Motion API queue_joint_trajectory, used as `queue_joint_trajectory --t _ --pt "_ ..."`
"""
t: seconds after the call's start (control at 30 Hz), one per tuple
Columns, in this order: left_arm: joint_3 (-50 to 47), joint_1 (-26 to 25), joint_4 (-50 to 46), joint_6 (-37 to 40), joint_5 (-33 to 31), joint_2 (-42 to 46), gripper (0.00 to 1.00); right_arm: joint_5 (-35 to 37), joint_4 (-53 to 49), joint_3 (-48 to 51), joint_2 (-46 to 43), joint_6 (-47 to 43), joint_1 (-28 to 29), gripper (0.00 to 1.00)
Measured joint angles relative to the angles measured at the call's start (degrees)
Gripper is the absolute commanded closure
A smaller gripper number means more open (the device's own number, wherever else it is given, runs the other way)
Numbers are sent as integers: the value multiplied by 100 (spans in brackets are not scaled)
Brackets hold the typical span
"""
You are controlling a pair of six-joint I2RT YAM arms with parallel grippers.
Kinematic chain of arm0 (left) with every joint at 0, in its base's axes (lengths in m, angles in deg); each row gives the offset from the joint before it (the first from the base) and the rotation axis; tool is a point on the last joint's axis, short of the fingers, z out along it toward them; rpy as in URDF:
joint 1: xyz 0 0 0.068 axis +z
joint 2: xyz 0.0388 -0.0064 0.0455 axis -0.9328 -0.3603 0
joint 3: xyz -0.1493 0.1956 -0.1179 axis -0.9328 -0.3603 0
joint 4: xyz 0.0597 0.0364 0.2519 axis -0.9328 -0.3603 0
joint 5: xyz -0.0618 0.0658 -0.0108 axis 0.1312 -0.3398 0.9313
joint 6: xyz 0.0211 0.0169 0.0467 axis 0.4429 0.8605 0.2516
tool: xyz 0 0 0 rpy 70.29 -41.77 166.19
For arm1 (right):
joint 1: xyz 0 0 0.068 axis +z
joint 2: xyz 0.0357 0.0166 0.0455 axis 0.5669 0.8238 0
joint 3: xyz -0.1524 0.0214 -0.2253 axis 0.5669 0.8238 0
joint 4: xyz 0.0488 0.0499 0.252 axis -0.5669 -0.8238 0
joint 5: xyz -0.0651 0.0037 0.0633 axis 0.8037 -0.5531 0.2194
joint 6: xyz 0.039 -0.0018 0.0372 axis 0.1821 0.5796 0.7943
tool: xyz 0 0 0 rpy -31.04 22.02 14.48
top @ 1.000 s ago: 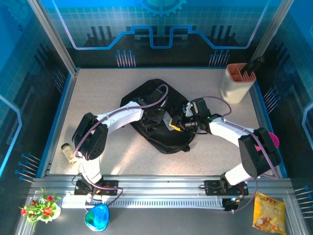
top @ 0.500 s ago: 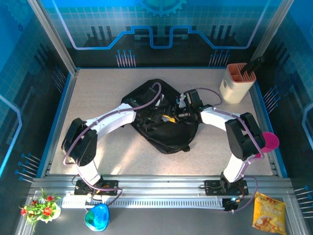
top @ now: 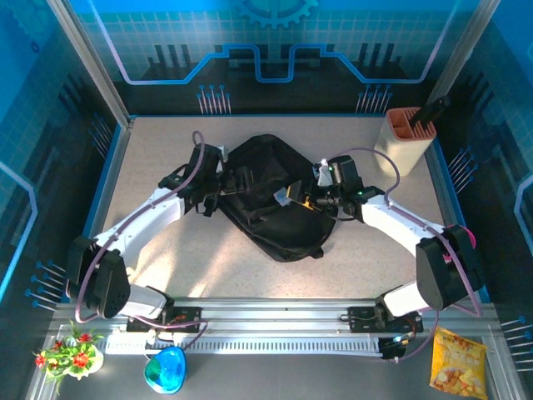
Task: Pack the student bag
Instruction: Place the loose stationery in the student bag.
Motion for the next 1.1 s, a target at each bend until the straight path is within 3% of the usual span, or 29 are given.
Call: queue_joint_trajectory --t 0.27,0.57,0.77,0.9,1.1 --pt "-507 269 343 -448 487 313 1 551 -308 -57 103 -94 214 48" --pt "-903 503 487 -632 723 601 1 695 -337 -837 1054 -48 365 73" --pt "-1010 573 509 -636 846 693 1 673 -120 -1475 1934 -31 538 78" --pt "-1095 590 511 -682 887 767 1 575 114 -1572 2271 2 573 76" --pt "-1239 691 535 -809 881 916 1 597 282 -1357 1947 -52 573 54"
